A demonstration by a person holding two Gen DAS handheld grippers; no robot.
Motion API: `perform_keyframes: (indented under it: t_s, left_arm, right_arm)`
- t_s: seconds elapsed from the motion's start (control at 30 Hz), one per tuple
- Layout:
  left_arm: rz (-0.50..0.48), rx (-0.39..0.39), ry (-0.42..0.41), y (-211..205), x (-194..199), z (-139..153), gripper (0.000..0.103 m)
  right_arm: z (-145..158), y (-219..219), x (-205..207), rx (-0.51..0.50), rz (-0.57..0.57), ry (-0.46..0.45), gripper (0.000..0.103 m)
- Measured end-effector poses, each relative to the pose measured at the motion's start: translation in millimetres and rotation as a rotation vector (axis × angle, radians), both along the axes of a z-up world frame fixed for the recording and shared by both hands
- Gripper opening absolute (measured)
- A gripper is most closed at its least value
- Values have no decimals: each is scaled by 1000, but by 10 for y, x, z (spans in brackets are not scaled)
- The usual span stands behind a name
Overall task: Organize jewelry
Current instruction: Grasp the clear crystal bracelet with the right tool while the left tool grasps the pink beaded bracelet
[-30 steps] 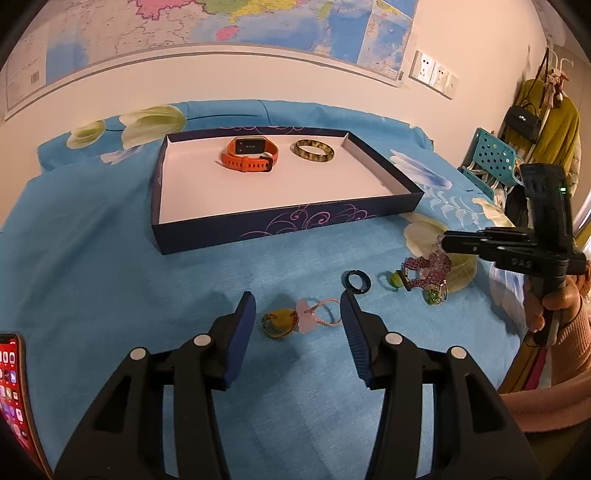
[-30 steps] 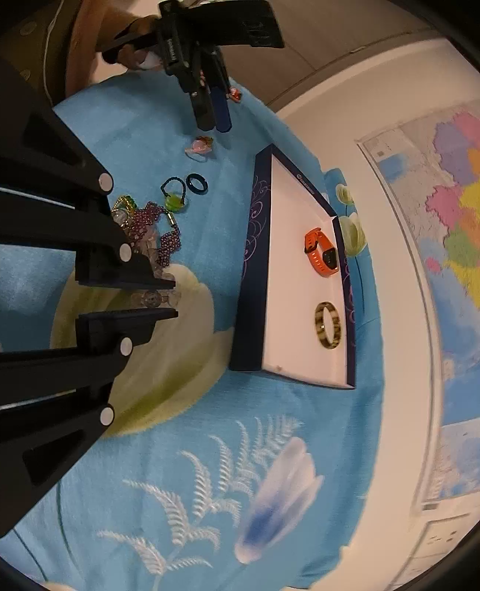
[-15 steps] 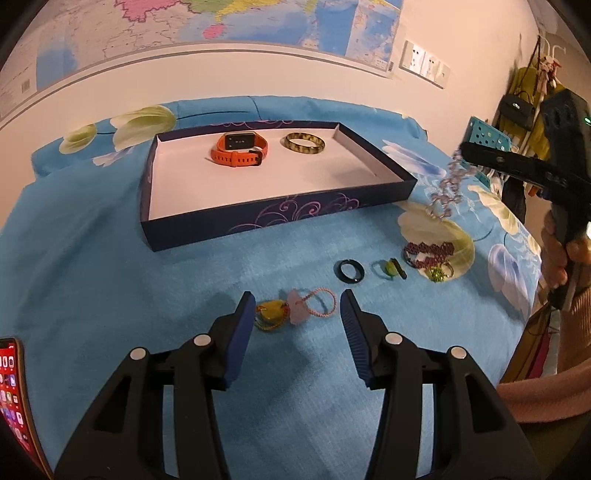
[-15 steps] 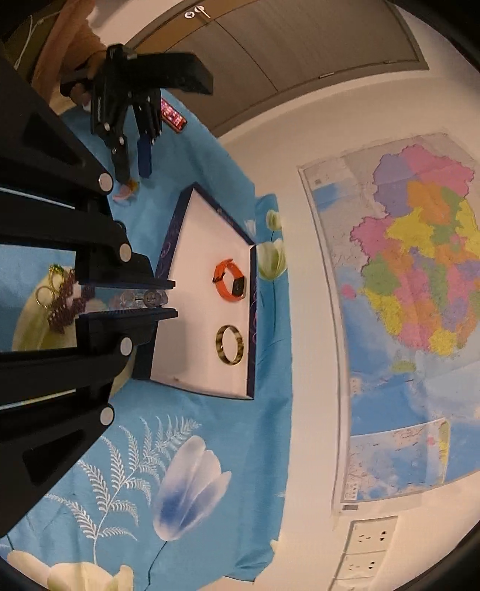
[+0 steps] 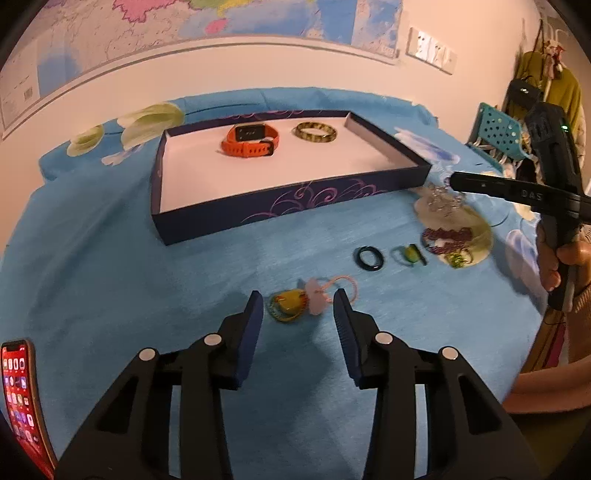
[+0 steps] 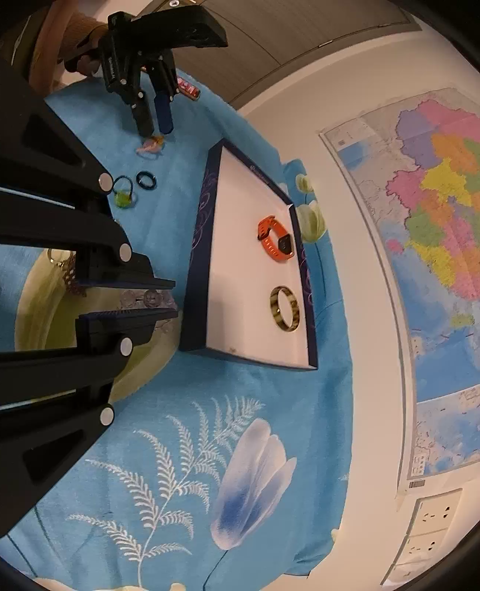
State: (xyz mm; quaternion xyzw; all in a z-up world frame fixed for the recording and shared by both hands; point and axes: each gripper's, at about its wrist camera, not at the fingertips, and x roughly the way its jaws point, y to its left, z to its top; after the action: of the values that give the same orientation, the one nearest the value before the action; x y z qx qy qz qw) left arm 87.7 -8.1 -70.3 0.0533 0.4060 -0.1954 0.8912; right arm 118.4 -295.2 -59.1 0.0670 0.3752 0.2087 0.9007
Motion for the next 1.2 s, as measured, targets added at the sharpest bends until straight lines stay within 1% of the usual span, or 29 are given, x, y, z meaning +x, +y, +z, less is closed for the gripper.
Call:
perform_keyframes:
  t_s: [0.03,0.13,0.23,0.3,0.43,0.47,0.57,0.67,0.73,0.8,0.83,0.9,0.93,1.03,1.13,1.17,1.2]
  left_arm:
    - [4,16,-11,-20,-14,3,36]
    - [-60,53,-59,-202,-126,50,36]
    - [-124,47,-73,-353,-181,78,38]
    - [-110,71,-85,-405,-148,68,38]
    - [-75,70,-59,-374,-58,33,38]
    - [-67,72,-51,-362,-42,20,36]
    - [-71,27,-19,-310,5,10,33]
    - [-78,17,1,-301,18,-23,31]
    - [-81,20,2,-310,12,-36,31]
    - [-87,22,12,-317,14,-48,32]
    - [-85,22,17,-316,18,-60,32]
    - [-84,17,20,-310,26,-68,32]
    - [-83,15,21,-306,26,-69,31]
    - [-74,0,29,-285,42,-65,30]
    - [-65,-10,32,-271,44,-61,28]
    - [-62,-13,32,-268,47,-60,27]
    - [-61,-15,32,-263,51,-59,27]
  right_arm:
    - [-10,-5,1,-1,-2,2,9]
    - [-51,-9,15,2,-4,13,9]
    - [-71,-6,24,11,-4,17,9]
    - [-73,6,29,12,-3,18,9]
    - [-77,11,23,5,1,15,10]
    - [-79,9,17,2,0,14,10]
    - [-92,2,21,5,-1,15,11]
    - [-93,-3,22,2,-3,12,11]
    - [-100,-15,27,-12,-11,8,15]
    - [-112,-33,29,-23,-20,10,27]
    - [-123,-41,36,-29,-22,13,29]
    - [-149,-54,53,-35,-23,23,39]
    - [-165,-53,59,-41,-24,26,40]
    - [-198,-27,74,-57,-14,40,40]
    - [-236,11,83,-78,3,56,35]
    - [-229,20,73,-78,8,52,28]
    - [-217,29,63,-78,15,45,18]
